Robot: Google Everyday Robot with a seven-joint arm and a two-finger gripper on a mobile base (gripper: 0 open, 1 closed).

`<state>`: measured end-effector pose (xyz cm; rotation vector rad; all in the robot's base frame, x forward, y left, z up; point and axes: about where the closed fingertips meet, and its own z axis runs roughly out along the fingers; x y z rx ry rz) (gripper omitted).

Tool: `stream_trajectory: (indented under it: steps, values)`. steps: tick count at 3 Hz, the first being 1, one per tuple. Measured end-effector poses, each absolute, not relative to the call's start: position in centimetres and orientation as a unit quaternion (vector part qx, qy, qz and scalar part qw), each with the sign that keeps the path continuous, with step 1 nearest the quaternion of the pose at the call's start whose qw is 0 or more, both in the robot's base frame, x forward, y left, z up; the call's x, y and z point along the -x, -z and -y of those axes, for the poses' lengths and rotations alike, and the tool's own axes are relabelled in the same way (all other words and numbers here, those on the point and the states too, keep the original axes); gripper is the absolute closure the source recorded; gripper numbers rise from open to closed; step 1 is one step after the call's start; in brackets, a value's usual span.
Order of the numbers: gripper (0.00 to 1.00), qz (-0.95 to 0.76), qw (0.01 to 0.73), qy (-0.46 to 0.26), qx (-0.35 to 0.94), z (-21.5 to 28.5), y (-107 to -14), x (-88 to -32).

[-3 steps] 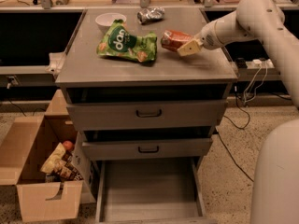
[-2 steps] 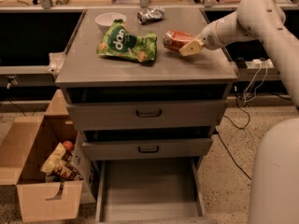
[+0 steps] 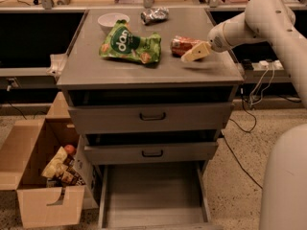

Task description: Pick coke can from bottom drawer and place on counter

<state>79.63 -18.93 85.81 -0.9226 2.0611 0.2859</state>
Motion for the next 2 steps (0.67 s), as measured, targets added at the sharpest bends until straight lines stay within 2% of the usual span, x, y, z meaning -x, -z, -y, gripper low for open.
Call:
stream_trajectory:
  steps: [1,2]
  values:
    - [0.0,-0.799,0.462,-0.128,0.362,19.9,-88.5,-78.3]
    - [0.0,-0.749,0.538,-0.158,0.354,21.6,-92.7,-75.0]
